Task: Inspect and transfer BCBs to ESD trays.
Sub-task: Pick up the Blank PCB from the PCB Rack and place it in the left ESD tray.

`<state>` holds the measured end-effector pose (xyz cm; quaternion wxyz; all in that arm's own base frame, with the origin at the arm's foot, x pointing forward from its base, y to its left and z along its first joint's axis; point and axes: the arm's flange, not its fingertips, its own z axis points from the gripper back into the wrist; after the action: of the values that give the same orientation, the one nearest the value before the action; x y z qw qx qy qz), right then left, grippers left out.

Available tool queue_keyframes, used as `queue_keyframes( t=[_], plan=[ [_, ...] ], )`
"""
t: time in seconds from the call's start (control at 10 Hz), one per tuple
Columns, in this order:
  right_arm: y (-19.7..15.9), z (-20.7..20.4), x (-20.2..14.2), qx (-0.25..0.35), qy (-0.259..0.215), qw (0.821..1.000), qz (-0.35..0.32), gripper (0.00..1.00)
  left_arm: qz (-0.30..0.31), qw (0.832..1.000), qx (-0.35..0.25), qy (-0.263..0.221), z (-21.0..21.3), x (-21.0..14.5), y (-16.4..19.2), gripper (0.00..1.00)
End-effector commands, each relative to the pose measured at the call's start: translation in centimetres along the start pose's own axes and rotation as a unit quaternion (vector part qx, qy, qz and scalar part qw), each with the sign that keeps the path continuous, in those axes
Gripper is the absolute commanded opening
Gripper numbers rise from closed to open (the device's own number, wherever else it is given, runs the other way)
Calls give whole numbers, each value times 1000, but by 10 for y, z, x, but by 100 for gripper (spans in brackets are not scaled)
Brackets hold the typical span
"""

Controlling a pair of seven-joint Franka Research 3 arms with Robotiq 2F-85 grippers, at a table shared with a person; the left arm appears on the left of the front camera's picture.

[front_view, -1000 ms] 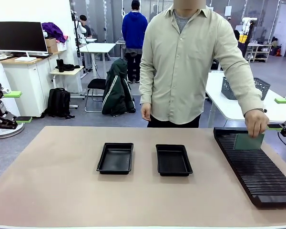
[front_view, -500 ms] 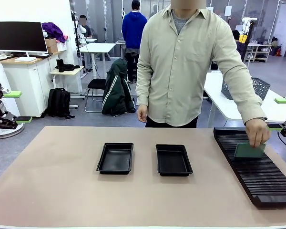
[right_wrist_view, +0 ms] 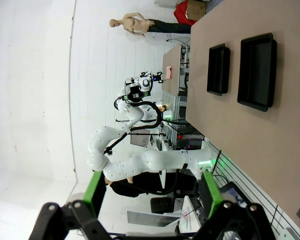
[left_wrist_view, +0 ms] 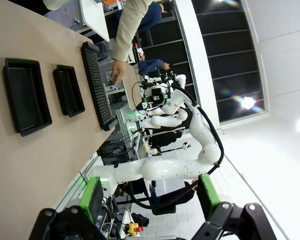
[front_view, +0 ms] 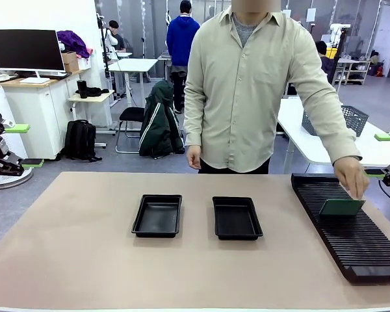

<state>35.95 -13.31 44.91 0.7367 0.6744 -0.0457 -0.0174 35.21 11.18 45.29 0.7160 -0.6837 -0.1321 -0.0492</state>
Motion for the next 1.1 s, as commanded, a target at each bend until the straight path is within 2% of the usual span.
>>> queue_keyframes(
  t=[0.0,0.6,1.0],
  plan=[
    [2,0,-1,0,-1,1000,2,100,1,1000,-2,-1,0,0,0,100],
    [0,0,0,0,0,1000,0,100,1,1000,-2,-1,0,0,0,100],
    [45,17,22,-114,42,991,63,100,1,1000,-2,-1,0,0,0,100]
  ],
)
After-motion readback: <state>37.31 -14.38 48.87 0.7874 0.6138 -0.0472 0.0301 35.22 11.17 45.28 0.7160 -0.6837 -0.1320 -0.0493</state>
